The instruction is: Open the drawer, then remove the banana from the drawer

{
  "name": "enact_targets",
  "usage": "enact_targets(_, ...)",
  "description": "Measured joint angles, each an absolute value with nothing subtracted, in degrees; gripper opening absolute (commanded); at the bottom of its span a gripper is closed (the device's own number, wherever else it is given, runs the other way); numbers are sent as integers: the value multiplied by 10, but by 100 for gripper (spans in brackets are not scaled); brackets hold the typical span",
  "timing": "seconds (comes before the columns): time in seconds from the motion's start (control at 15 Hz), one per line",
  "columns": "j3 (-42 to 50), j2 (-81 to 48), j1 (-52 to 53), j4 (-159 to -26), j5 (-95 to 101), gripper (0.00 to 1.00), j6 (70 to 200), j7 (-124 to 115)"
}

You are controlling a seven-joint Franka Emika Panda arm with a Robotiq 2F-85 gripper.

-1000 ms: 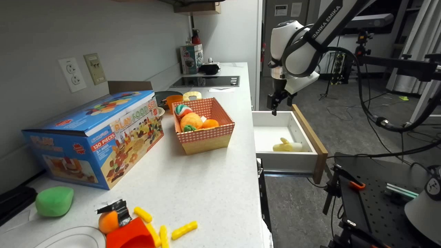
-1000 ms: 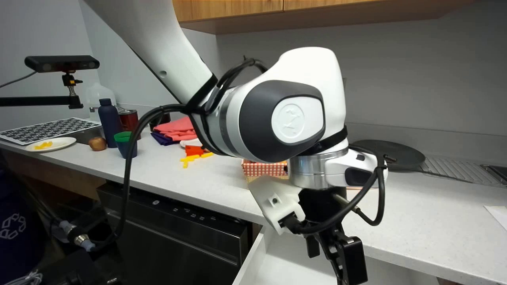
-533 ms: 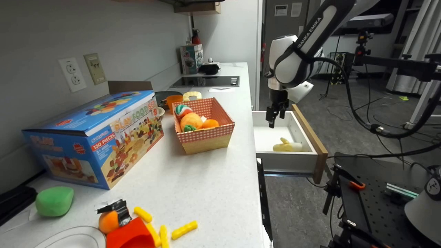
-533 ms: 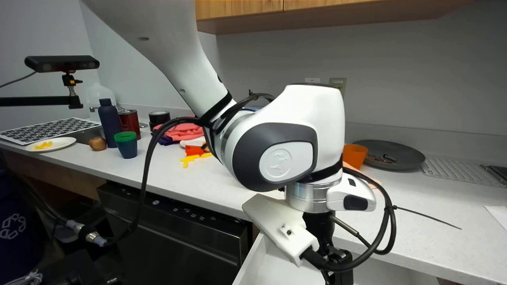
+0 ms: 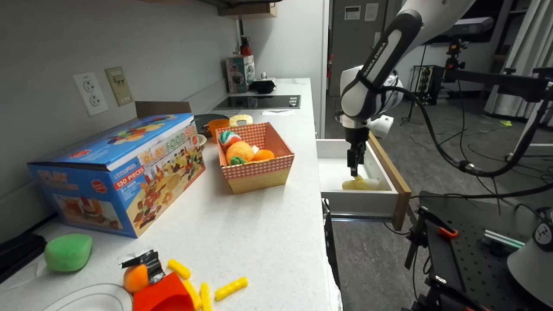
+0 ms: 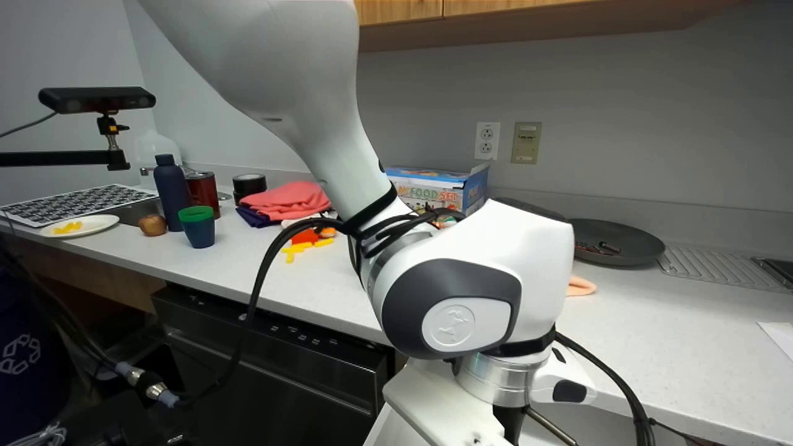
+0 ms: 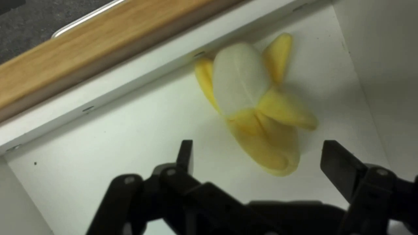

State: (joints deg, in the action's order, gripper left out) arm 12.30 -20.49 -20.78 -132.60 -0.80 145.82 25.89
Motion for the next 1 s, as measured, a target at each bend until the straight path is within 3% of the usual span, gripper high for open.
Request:
enact_targets(0.73, 103, -303, -217, -1231, 23, 100, 1368, 296)
enact_targets(0.8, 101, -310, -217, -1223, 23, 77, 1360, 298)
enact_targets(0.87, 99, -316, -217, -1215, 24, 74, 1352, 300)
enact_targets(1.0, 94, -328, -219, -1198, 23, 58, 1338, 303)
